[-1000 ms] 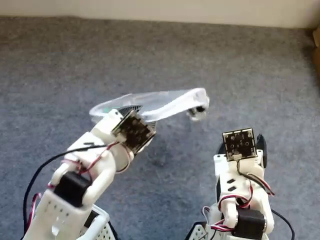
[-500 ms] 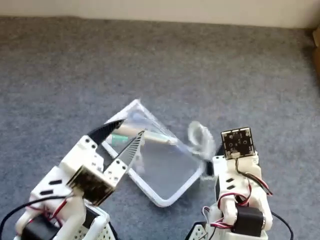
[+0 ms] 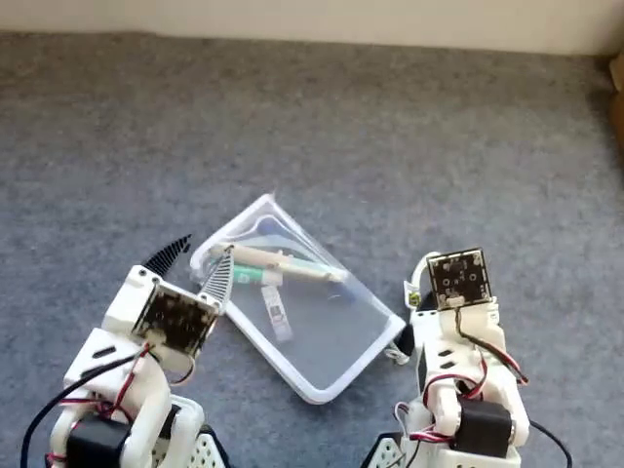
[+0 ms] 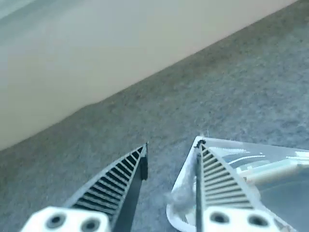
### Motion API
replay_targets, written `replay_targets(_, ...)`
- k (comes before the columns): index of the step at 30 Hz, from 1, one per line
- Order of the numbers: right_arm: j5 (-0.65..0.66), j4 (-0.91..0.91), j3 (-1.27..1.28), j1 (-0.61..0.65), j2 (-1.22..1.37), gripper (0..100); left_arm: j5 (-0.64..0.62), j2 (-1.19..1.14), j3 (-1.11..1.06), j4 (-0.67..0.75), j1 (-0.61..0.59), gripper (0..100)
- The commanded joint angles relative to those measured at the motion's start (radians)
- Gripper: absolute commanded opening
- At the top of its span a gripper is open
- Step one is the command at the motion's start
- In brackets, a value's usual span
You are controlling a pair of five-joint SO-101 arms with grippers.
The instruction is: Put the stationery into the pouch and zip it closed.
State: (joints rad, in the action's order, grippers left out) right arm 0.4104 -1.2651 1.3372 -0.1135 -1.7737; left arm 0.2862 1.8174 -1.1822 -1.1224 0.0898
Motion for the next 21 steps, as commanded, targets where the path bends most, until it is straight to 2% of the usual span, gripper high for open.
replay_targets(1, -0.068, 0.004, 0.002, 0.008, 0.004, 0.6, -0.008, 0.012, -0.062, 0.003, -0.077, 16)
replay_targets(4, -0.215, 0.018, 0.027, 0.005, 0.004, 0.6, -0.008, 0.012, -0.128, 0.005, -0.139, 16)
replay_targets(7, -0.302, 0.101, 0.091, 0.008, 0.005, 0.5, -0.008, 0.012, -0.186, 0.032, -0.191, 16)
replay_targets(13, -0.318, 0.219, 0.255, 0.008, 0.005, 0.5, -0.008, 0.012, -0.361, 0.127, -0.246, 16)
replay_targets(21, -0.318, 0.226, 0.389, 0.008, 0.005, 0.5, -0.008, 0.012, -0.512, 0.16, -0.294, 16)
